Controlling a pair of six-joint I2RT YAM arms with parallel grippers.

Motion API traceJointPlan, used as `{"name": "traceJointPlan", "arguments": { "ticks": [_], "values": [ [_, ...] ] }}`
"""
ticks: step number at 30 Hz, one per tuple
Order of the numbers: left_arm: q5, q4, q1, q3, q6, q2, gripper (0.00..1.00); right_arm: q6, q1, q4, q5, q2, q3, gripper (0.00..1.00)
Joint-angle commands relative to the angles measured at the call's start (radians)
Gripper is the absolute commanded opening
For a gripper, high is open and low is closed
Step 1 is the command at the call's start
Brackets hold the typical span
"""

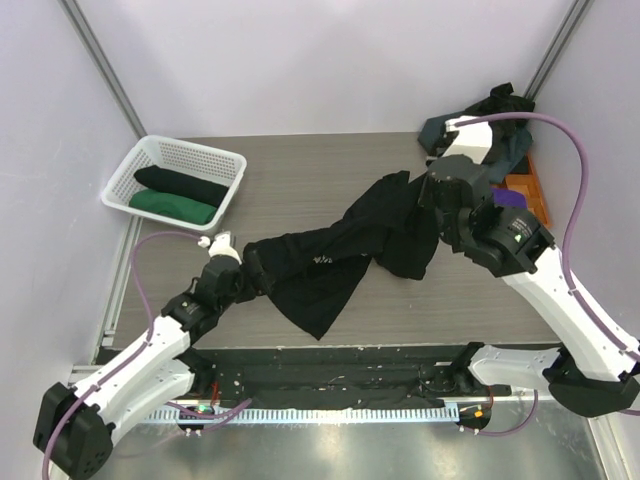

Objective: Roll the t-shirts
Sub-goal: Flatten out the T-shirt at the center of the board.

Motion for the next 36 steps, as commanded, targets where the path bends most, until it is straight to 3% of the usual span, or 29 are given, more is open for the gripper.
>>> {"name": "traceJointPlan", "arguments": {
  "ticks": [1,6,11,19,30,36],
  "values": [
    [-0.115,0.028,-0.003,-0.052,-0.027,-0.085,0.79,-0.037,-0.064,0.038,-0.047,0.022,0.058,0.01],
    [-0.212,-0.011,-0.003,-0.064,-0.012,-0.119,0.71,-0.033,-0.107,0.066,-0.102,0.013,0.023,0.01],
    [-0.251,-0.002,0.001,-0.027,0.003,-0.019,0.61,-0.026,-0.113,0.078,-0.127,0.01,-0.006,0.01],
    [-0.245,-0.002,0.027,0.056,-0.018,0.2,0.59,-0.026,-0.115,0.086,-0.134,-0.03,-0.04,0.01],
    [-0.225,0.061,0.033,0.062,-0.043,0.286,0.44,-0.029,-0.113,0.084,-0.145,-0.063,-0.067,0.01],
    [-0.237,0.083,0.033,0.057,-0.058,0.314,0.44,-0.025,-0.113,0.084,-0.159,-0.074,-0.07,0.01]
  ]
}}
